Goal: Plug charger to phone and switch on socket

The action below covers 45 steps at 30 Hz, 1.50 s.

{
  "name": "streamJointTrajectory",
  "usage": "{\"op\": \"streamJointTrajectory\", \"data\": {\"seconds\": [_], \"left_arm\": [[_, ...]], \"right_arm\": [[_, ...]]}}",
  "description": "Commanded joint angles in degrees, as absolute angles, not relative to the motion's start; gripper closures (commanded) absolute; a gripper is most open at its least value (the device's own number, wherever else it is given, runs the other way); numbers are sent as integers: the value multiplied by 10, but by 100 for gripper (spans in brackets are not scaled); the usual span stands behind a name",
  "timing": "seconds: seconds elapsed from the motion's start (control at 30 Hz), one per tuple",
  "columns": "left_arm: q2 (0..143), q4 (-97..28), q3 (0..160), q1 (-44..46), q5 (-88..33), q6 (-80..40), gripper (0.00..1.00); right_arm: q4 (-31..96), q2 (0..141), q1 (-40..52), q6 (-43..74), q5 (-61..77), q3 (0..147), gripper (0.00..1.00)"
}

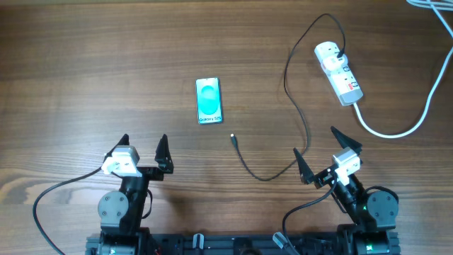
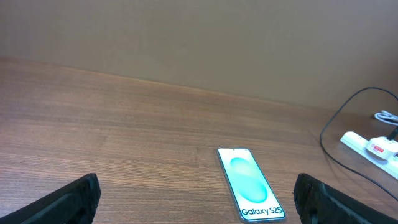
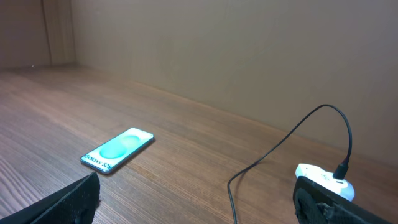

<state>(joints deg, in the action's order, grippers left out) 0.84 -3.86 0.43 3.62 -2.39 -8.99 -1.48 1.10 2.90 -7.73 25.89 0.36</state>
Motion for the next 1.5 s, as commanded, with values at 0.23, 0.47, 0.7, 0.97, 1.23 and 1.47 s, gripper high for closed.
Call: {"op": "streamJointTrajectory", "data": {"seconds": [0.23, 0.47, 0.7, 0.97, 1.23, 1.47], "left_arm": [[4, -44, 3, 32, -23, -79, 0], [4, -43, 3, 32, -23, -79, 0], [4, -43, 3, 32, -23, -79, 0], [4, -42, 3, 32, -10, -77, 0], [4, -43, 3, 32, -10, -77, 0], [4, 4, 4, 32, -34, -79, 0]], "right_arm": [[-18, 9, 27, -75, 260, 3, 0], [-18, 9, 27, -75, 260, 3, 0], [-18, 9, 27, -75, 260, 3, 0], [-18, 9, 27, -75, 260, 3, 0], [-18, 9, 27, -75, 260, 3, 0], [-18, 9, 27, -75, 260, 3, 0]]}}
